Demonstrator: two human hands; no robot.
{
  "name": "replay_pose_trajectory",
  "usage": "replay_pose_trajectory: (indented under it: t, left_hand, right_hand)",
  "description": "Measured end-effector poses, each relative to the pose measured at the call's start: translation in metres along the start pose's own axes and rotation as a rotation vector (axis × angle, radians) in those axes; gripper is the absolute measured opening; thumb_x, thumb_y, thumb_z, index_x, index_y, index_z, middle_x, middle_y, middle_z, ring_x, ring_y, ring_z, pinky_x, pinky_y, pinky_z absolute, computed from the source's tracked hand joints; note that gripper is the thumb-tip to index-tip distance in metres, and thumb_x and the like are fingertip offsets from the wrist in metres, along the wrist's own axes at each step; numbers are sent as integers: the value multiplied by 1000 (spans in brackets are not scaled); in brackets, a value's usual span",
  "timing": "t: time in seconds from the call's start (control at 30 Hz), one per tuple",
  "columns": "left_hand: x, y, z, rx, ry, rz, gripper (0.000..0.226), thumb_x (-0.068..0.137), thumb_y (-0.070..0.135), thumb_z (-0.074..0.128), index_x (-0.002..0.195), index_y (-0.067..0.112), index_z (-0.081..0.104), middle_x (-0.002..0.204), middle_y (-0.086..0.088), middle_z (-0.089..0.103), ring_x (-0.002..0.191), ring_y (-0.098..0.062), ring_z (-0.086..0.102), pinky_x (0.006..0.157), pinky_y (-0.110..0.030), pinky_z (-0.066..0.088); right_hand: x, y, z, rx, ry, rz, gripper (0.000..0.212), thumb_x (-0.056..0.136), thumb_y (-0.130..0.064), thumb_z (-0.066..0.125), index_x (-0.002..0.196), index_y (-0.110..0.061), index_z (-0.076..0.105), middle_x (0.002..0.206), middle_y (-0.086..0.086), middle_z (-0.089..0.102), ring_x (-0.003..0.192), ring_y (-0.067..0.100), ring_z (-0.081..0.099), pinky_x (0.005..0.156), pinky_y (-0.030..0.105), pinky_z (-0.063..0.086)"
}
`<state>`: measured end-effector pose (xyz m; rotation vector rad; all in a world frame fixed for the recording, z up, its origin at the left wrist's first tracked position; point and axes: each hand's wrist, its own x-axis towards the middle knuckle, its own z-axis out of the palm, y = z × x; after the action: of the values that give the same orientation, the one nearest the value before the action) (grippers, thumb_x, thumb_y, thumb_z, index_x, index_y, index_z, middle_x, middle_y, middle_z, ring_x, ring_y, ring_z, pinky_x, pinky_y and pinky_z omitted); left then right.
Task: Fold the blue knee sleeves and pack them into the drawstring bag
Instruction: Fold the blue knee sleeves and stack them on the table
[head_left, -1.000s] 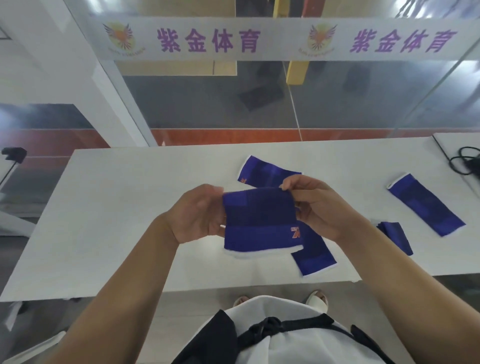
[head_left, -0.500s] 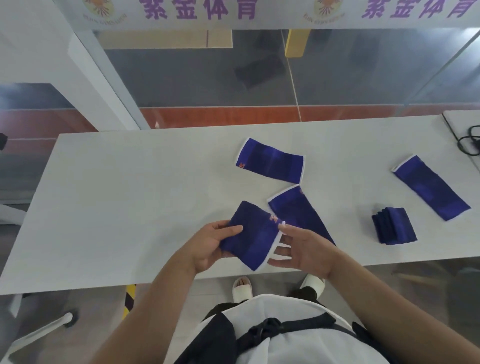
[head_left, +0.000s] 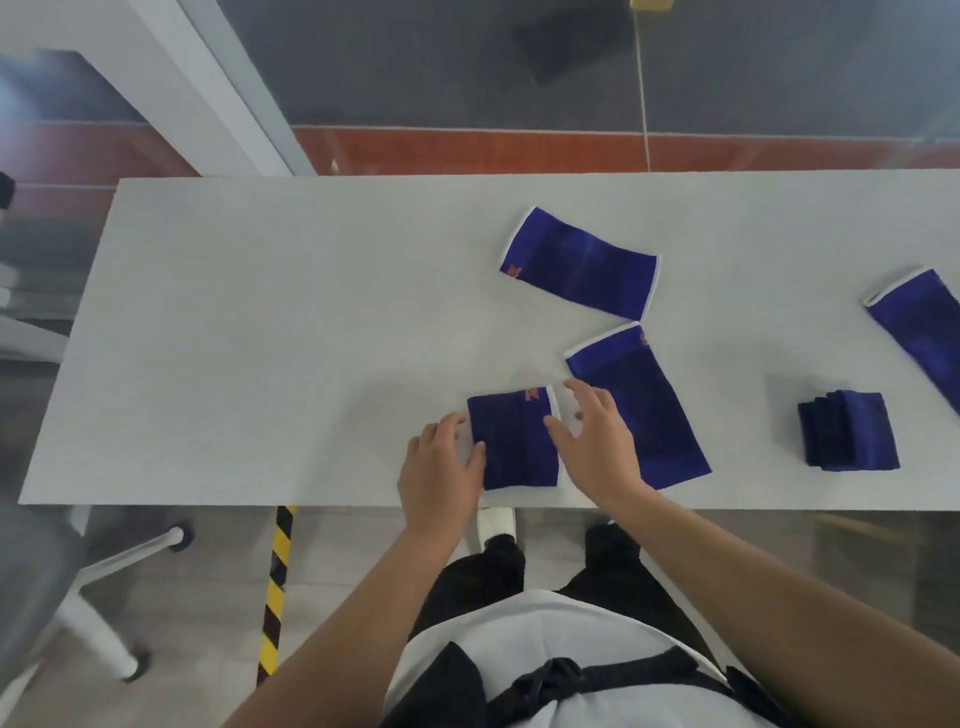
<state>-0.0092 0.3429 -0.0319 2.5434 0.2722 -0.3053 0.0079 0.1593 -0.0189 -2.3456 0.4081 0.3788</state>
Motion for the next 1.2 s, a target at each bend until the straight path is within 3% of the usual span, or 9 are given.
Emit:
replay_pose_trajectory:
  t: [0.1,0.17,0.3,0.47,0.6,0.7,0.83,1.0,1.2]
  left_hand:
    - [-4,2,10,69,159,231,38,98,31,48,130,14,59,131,-4,63,123,-26,56,99,-42,49]
    - [-1,6,23,189,65,329,52,100,37,35,146,13,45,153,-8,45,144,-28,38,116,-47,34]
    - [16,-7,43,381,-170,376,64,102,47,19,159,18,11,167,-4,8,154,-26,2,124,-51,12]
    - [23,-21,47,441,-209,437,72,100,53,21,159,16,5,167,-4,-1,154,-23,-7,124,-49,-2]
    - [24,-19,46,452,-246,405,72,100,55,17,159,19,-3,167,-3,-10,153,-22,-15,123,-49,-7]
    - [22,-12,37,482,-306,367,71,99,58,13,155,25,-15,166,-1,-18,151,-22,-22,121,-49,-15]
    - [26,1,16,403,-331,277,80,94,61,39,157,34,-1,167,2,-14,152,-26,-18,119,-51,-13]
    - [46,47,9,237,-341,287,87,90,58,52,156,36,0,167,-1,-6,153,-26,-8,123,-48,-3]
    - [82,120,37,71,-456,270,89,82,33,68,155,22,18,161,-8,23,147,-29,21,119,-41,21]
  right_hand:
    - [-11,13,9,-339,-39,-391,52,102,-32,48,152,-22,34,160,0,34,149,24,28,118,48,31]
    - [-6,23,18,-530,-112,-509,58,104,-38,38,157,-20,23,166,0,20,155,24,11,123,53,17]
    - [12,38,27,-748,-206,-530,66,103,-52,19,159,-20,7,168,0,10,155,20,-2,122,58,2]
    - [17,45,27,-861,-220,-574,72,101,-56,14,160,-16,8,168,3,12,155,23,6,118,65,6]
    - [16,45,29,-856,-231,-552,71,101,-57,14,160,-18,3,168,2,9,155,22,1,119,65,3]
    - [14,39,23,-829,-255,-532,71,100,-60,17,160,-25,-2,169,0,0,154,22,-11,119,63,-7]
    - [-3,43,-6,-627,-172,-342,72,96,-62,38,157,-38,9,169,-4,-5,154,20,-15,120,58,-10]
    - [-39,81,-50,-522,-98,-21,69,97,-58,41,157,-37,14,169,-4,-2,155,20,-9,123,53,-3]
    - [-58,112,-58,-544,-244,27,73,98,-53,44,158,-39,5,169,-7,-5,154,18,-12,120,60,-6]
